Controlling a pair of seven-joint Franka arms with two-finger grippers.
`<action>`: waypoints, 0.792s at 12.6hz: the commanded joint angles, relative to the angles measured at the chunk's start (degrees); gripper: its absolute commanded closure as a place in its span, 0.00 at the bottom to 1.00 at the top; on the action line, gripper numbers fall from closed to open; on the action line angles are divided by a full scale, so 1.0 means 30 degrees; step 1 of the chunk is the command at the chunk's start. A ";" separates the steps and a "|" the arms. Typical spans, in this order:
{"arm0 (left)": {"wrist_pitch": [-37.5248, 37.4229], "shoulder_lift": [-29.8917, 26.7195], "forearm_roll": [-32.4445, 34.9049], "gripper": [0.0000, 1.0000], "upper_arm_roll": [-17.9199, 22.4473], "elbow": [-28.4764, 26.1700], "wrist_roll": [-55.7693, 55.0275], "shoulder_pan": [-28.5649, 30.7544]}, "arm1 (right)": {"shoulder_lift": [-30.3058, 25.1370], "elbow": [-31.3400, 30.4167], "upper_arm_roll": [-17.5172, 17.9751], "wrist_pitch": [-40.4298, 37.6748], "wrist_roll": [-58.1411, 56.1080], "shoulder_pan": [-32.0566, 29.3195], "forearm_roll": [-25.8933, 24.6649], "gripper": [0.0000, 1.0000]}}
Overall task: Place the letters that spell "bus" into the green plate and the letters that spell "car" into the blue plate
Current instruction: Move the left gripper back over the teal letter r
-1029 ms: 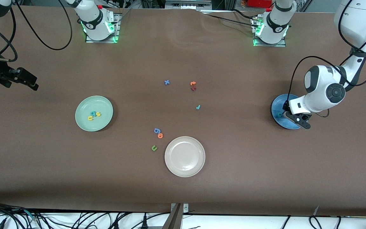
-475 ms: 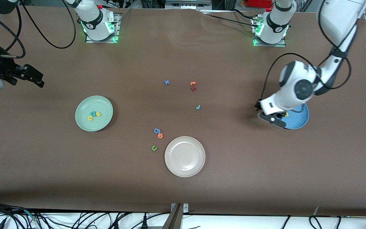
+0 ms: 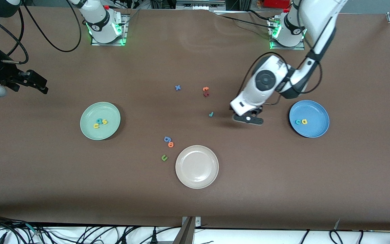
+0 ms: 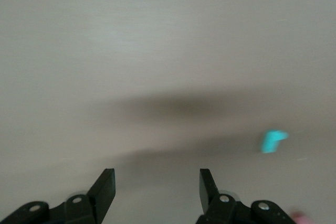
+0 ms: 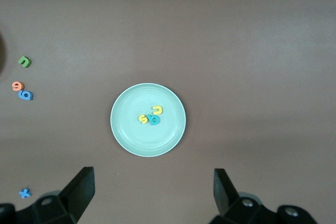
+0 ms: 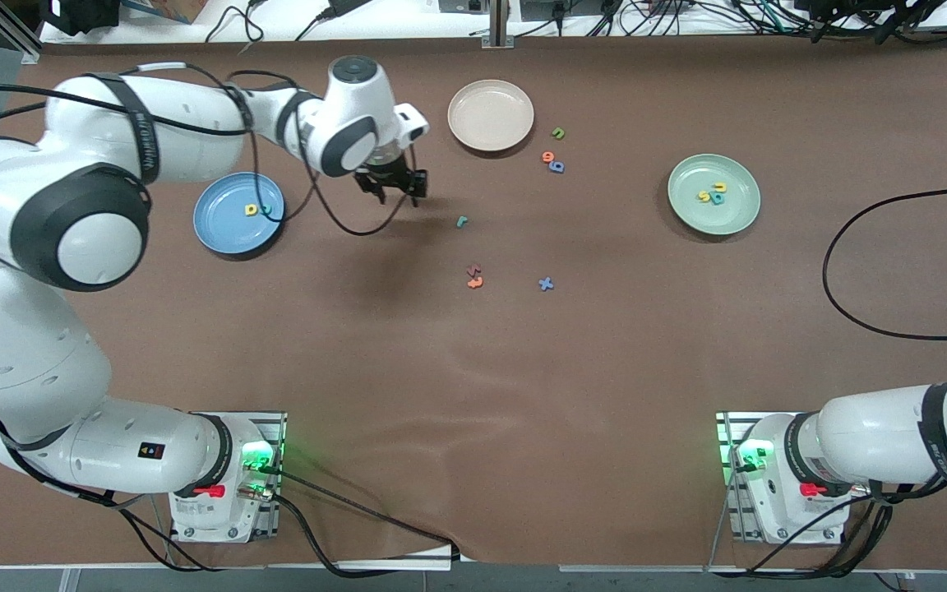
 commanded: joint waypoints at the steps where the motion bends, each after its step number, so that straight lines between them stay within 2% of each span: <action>1: -0.0429 0.2430 0.0498 0.27 0.0373 0.2782 -0.2202 -0.1575 | 0.0282 0.0528 -0.0010 -0.0307 -0.0126 0.0012 -0.0090 0.00; 2: -0.0429 0.2871 0.0644 0.27 0.0461 0.3195 -0.2206 -0.2044 | 0.0312 0.0528 -0.0010 -0.0307 -0.0098 0.0012 -0.0090 0.00; 5: -0.0429 0.3519 0.3889 0.28 0.0462 0.3755 -0.2061 -0.2751 | 0.0312 0.0558 0.0019 -0.0307 -0.0127 0.0042 -0.0090 0.00; 10: -0.0166 0.3870 0.4044 0.28 0.0462 0.3755 -0.1884 -0.3278 | 0.0312 0.0558 0.0019 -0.0425 -0.0127 0.0042 -0.0061 0.00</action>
